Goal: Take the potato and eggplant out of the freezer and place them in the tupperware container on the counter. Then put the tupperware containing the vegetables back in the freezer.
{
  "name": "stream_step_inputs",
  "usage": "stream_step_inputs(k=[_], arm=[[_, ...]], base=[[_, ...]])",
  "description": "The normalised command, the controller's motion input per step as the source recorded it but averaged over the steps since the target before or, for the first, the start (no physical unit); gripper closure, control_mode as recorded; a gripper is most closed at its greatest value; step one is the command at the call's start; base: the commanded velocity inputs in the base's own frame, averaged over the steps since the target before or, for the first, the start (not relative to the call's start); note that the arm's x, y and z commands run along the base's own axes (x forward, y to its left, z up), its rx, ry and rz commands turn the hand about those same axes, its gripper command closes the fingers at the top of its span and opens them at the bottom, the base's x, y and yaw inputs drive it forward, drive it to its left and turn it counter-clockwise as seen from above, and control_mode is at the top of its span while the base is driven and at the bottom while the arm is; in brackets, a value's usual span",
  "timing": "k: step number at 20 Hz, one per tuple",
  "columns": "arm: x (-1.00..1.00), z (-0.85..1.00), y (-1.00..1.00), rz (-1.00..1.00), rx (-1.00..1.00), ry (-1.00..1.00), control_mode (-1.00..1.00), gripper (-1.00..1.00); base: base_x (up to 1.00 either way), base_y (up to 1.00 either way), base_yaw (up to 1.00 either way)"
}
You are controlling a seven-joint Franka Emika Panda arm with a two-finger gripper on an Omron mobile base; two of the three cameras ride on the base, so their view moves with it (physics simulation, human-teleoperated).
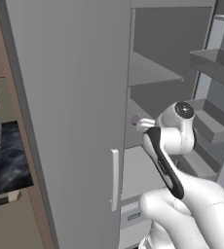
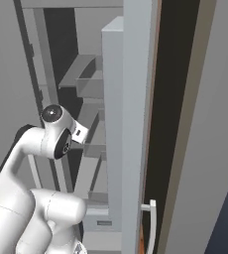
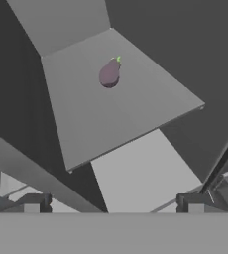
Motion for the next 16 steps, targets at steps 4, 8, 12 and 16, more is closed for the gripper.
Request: stream_step_inputs(k=[4, 8, 12, 16], arm=[[0.33, -0.18, 0.0, 0.0, 0.0, -0.02, -1.0, -1.0], [0.3, -0.1, -0.09, 0.0, 0.0, 0.0, -1.0, -1.0], [0.31, 0.0, -0.16, 0.0, 0.0, 0.0, -1.0, -1.0], [0.37, 0.0, -0.11, 0.0, 0.0, 0.0, -1.0, -1.0]], base=[[0.0, 0.0, 0.0], [0.0, 0.0, 0.0], [0.0, 0.0, 0.0], [0.0, 0.0, 0.0]])
